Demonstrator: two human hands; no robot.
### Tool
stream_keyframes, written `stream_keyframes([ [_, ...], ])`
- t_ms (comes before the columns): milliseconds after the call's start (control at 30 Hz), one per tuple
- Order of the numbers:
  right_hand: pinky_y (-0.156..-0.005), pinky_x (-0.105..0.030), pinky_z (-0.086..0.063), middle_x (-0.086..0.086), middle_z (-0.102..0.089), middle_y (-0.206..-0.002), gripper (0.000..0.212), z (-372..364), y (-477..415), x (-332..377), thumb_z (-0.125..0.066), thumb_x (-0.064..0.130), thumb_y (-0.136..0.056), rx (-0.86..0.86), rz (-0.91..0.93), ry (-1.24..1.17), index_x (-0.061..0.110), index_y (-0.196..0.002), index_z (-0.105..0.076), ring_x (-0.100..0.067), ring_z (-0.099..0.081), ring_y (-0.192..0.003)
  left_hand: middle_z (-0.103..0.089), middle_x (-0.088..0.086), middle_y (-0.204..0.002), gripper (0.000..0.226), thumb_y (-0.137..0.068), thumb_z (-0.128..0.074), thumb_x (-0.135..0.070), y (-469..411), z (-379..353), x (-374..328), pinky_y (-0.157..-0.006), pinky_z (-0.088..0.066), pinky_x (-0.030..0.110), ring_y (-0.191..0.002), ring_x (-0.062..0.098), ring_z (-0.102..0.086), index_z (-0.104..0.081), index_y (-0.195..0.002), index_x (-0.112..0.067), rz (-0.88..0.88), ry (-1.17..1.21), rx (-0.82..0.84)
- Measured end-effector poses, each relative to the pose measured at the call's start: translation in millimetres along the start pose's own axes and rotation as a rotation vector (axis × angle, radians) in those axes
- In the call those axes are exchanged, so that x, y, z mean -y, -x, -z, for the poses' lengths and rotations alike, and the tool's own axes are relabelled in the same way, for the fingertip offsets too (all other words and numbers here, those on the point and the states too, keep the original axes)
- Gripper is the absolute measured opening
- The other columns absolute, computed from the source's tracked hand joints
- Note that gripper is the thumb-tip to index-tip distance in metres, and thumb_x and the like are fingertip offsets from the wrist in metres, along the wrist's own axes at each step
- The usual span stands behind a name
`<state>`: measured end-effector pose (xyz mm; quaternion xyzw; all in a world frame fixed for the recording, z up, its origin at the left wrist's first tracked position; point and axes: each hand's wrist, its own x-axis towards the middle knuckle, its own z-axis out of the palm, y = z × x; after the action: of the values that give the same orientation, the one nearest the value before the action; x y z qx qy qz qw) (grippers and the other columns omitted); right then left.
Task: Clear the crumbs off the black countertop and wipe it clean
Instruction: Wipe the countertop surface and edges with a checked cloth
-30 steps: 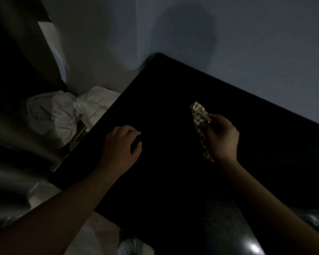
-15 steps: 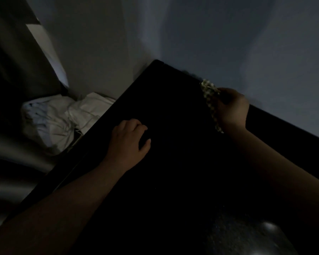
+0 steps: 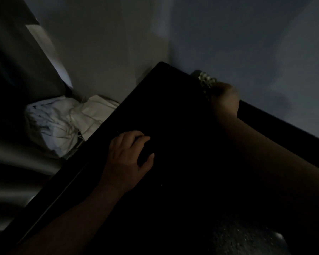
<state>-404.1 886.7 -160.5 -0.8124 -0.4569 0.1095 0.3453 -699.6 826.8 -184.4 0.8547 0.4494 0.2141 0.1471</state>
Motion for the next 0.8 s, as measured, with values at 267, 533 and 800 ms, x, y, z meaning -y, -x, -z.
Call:
stream_keyframes([
  [267, -0.085, -0.033, -0.051, -0.011, -0.071, -0.102, 0.018, -2, 35, 8, -0.067, 0.009, -0.083, 0.108, 0.160, -0.085, 0.008, -0.101, -0.073, -0.024, -0.066, -0.093, -0.054, -0.001, -0.121, 0.047, -0.080, -0.055, -0.044, -3, -3, 0, -0.097, -0.040, 0.040, -0.113, 0.018, -0.048, -0.060, -0.119, -0.018, 0.050, -0.018, 0.003],
  [533, -0.088, -0.029, -0.043, -0.016, -0.066, -0.115, 0.028, -3, -5, 0, -0.052, 0.020, -0.096, -0.088, -0.046, 0.081, 0.006, -0.114, -0.066, -0.031, -0.061, -0.104, -0.053, 0.000, -0.123, 0.047, -0.086, -0.050, -0.046, -2, -2, 1, -0.097, -0.038, 0.041, -0.115, 0.020, -0.048, -0.059, -0.121, -0.017, 0.018, -0.008, -0.005],
  [800, -0.082, -0.039, -0.053, -0.006, -0.071, -0.099, 0.015, -7, 57, 17, -0.069, 0.015, -0.081, 0.162, 0.190, -0.072, 0.013, -0.095, -0.074, -0.024, -0.066, -0.091, -0.054, -0.002, -0.122, 0.047, -0.080, -0.053, -0.045, -4, 1, 0, -0.096, -0.039, 0.042, -0.114, 0.020, -0.048, -0.060, -0.118, -0.019, 0.060, -0.005, 0.030],
])
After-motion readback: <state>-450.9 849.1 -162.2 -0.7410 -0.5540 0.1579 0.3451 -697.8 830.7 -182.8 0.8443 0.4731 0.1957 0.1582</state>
